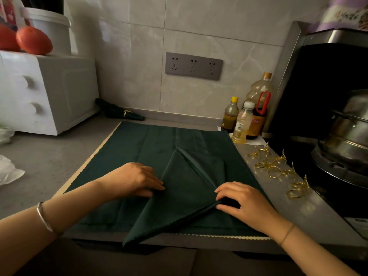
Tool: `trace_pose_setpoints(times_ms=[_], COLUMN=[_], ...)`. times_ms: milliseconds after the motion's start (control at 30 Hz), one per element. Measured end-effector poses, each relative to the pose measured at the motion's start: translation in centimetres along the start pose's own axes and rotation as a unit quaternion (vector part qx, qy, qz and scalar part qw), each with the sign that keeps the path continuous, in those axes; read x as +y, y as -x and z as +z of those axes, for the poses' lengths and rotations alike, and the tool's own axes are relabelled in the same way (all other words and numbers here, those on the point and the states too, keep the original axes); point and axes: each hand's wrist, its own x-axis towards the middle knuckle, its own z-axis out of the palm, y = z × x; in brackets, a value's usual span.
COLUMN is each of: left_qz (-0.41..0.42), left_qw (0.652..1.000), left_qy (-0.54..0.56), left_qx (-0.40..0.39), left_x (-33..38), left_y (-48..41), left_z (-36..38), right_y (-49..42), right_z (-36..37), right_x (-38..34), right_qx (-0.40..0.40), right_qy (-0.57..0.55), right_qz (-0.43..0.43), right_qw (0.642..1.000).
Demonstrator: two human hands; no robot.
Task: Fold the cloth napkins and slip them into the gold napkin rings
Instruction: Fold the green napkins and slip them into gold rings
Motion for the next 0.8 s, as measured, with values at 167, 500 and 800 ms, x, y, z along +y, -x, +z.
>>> trace_pose_setpoints(times_ms=[167,500,800], left_qz=[-0.126,-0.382,-0.453], left_qw=[0.98,0.891,0.852], left_qy=[0.119,0.245,0.263], left_qx=[0.099,-0.006,0.01], left_x=[-0.2,-0.3,0.0], left_y=[0.0,-3.2,-5.8], left_z=[1.1,1.5,1.5], right_y=[-0.6,-3.5,-9.8], right_z=[0.7,0.9,2.5], right_x=[-0.1,0.8,7.1], right_qx=[0.051,0.092,0.034], right_qy=[-0.099,-0.146,-0.169], right_qz=[0.07,0.131,0.283], right_qw=[0.991,0.976,0.944])
